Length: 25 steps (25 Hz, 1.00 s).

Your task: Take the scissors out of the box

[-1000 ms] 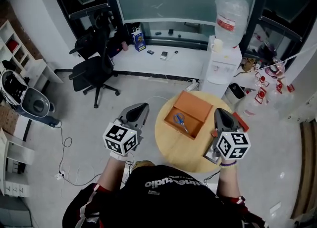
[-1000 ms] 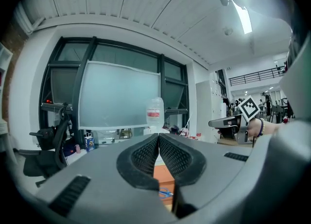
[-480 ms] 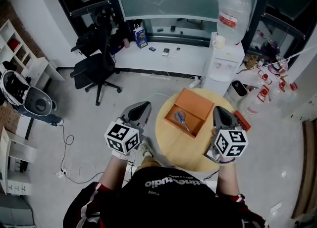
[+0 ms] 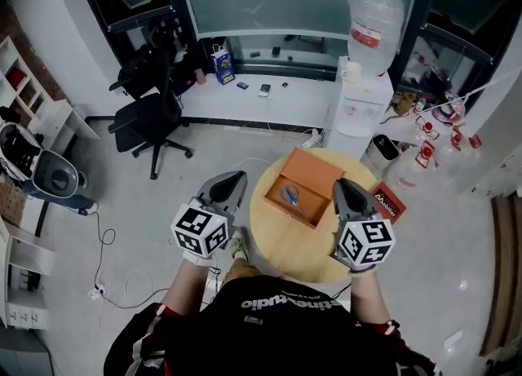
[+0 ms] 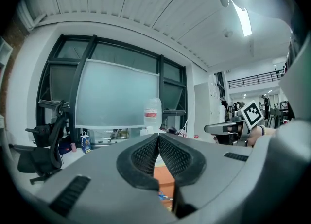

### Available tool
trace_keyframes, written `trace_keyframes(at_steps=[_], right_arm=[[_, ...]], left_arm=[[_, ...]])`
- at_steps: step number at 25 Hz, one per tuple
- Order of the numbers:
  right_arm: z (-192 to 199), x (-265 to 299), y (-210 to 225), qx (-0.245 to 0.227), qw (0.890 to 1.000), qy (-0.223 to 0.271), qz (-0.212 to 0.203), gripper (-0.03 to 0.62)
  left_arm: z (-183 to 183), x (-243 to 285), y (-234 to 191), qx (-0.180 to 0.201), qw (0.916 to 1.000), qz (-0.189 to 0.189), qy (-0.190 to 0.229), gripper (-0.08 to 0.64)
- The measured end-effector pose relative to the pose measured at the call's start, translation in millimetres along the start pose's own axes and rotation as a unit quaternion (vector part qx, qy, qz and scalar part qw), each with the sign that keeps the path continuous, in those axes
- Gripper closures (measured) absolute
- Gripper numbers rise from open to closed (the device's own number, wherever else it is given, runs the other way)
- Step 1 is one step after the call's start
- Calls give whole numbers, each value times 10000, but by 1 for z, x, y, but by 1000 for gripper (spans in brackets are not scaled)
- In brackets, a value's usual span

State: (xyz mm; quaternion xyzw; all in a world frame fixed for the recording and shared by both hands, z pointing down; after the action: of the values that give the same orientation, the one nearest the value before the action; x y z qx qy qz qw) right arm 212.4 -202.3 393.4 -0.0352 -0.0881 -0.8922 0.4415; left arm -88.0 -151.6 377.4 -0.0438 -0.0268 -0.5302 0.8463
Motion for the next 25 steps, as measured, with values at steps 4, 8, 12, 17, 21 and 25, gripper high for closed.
trace_keyframes(at_steps=[4, 8, 12, 17, 21, 25], right_arm=[[3, -1, -7, 47, 9998, -29, -177, 495], [9, -3, -5, 19, 9997, -108, -228, 462], [19, 6, 0, 93, 9991, -354, -229, 459], [31, 20, 1, 67, 9978, -628, -211, 459], [43, 29, -2, -44, 9964, -807, -263, 459], [57, 42, -3, -105, 9945, -1002, -301, 459]], left_arm=[[1, 0, 2, -33, 10000, 59, 5, 541], [6, -1, 6, -34, 10000, 83, -9, 541], [9, -4, 6, -60, 9999, 59, -73, 541], [12, -2, 3, -104, 9999, 25, -83, 541], [15, -1, 5, -95, 9999, 71, -6, 541], [23, 0, 3, -154, 9999, 53, -19, 541]])
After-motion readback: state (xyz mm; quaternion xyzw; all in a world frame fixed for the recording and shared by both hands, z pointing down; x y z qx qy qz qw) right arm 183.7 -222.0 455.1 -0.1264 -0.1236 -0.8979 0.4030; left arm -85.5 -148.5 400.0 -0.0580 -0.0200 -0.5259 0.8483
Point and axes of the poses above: the fingertips, and each gripper's own axes: x forward along the fingers, y to its right, z out of its underside, the point moved 8 cm from there along -x, backward along the fingers
